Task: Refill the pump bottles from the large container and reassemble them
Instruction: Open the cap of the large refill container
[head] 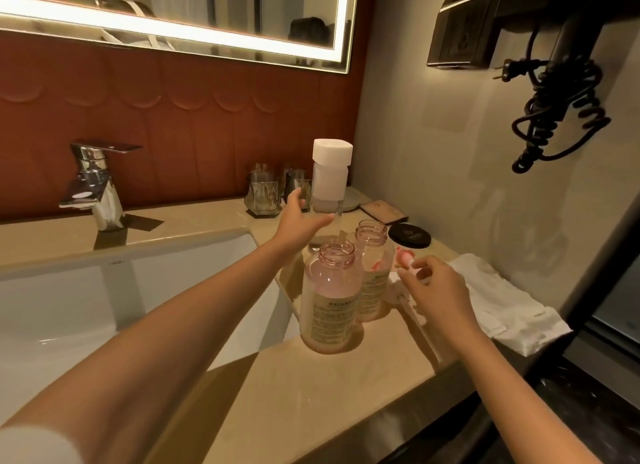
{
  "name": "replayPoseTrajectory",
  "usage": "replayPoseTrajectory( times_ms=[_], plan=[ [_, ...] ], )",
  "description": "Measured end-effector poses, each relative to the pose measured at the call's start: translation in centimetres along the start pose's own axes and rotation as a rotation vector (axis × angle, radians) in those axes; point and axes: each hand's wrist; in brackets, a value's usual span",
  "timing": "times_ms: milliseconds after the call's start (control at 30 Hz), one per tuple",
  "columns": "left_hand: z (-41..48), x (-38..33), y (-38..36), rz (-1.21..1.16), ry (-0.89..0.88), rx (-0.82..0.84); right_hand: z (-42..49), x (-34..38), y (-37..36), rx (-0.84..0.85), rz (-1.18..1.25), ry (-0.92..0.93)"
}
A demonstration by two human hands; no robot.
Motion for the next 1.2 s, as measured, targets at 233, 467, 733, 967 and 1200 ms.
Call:
replayPoseTrajectory(
  times_ms=[233,467,733,967,1200],
  plan=[
    [3.8,1.5,-1.0,-0.061,-0.048,0.090,1.0,1.4,0.5,0.002,0.170,0.023],
    [3.5,1.2,-0.6,-0.053,-0.052,0.051,0.9,2.1,0.2,0.026,0.203,0.023],
    [1.1,-1.3,5.1,-0.014,-0.075,0.008,-1.2,7.3,3.0,-0.064,0.534,0.139],
    [-7.1,-4.5,12.3,0.009,-0.035,-0.005,-5.4,15.4,1.6,0.166,0.618,0.236],
    [-17.2,-6.3,18.2,0.026,0.009,-0.064,-12.3,21.3,-3.4,0.312,0.537,0.385]
  ],
)
Point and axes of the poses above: each hand's wrist, its own z-axis towards the middle knuckle, its own y-axis out of the back of the hand, x = y × z, and after that the axes turned 9 degrees about -y, right-handed
